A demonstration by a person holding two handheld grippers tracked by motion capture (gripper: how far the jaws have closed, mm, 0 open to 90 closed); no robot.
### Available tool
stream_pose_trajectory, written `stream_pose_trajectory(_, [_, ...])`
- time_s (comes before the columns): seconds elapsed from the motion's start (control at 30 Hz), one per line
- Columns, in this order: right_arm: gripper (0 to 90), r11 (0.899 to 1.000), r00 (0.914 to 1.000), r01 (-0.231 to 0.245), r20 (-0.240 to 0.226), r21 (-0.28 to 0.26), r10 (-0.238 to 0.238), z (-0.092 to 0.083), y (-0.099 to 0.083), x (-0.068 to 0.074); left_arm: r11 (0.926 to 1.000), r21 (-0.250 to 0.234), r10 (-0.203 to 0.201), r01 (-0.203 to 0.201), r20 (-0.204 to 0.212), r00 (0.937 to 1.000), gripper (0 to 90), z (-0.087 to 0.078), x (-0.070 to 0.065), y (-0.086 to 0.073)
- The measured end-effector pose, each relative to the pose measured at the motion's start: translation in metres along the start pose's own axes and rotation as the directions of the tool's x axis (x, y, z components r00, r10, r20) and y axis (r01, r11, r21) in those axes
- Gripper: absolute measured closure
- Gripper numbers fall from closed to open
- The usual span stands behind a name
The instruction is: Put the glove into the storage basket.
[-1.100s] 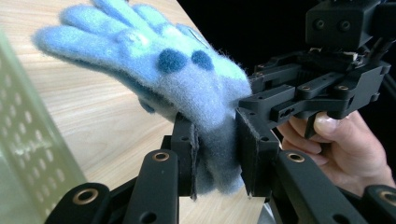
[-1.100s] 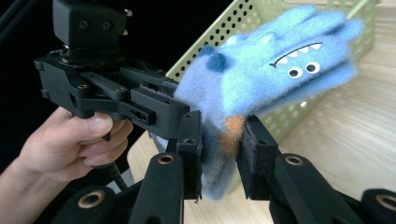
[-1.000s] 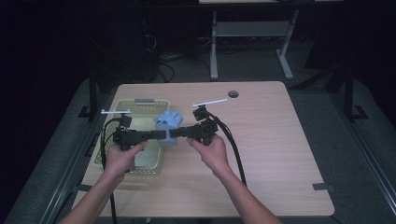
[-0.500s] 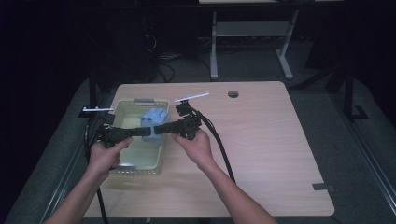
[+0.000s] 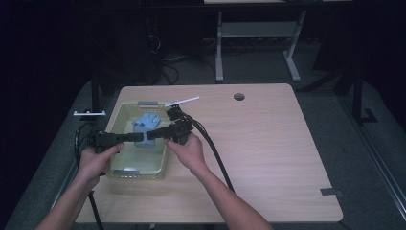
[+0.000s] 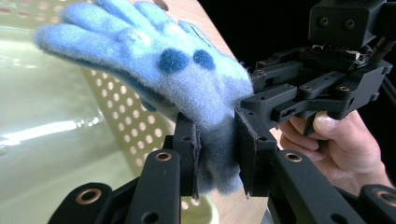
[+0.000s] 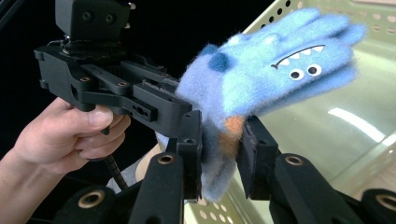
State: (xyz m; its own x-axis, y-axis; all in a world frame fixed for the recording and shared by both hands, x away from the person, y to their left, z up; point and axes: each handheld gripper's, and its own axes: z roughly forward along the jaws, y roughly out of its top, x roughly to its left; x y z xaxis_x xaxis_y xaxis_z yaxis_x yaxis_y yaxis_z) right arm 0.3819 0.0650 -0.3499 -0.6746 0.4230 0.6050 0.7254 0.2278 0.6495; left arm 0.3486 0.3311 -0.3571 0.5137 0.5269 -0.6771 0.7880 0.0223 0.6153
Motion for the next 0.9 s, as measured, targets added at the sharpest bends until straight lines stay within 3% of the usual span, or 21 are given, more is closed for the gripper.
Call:
stream_pose_trajectory(0.57, [72.2, 0.999, 0.9989, -0.035, -0.030, 0.029, 0.036, 0.035, 0.000, -0.013, 0.9983, 0.026, -0.051, 0.052, -0.043, 0.9978, 71.5, -0.010, 0.028, -0.005])
stream_pose_trajectory(0.9, [71.6, 0.995, 0.9971, -0.071, -0.022, 0.069, 0.073, 0.055, -0.001, -0.023, 0.9947, 0.068, -0.069, 0.077, -0.115, 0.9910, 72.0, -0.008, 0.040, -0.004])
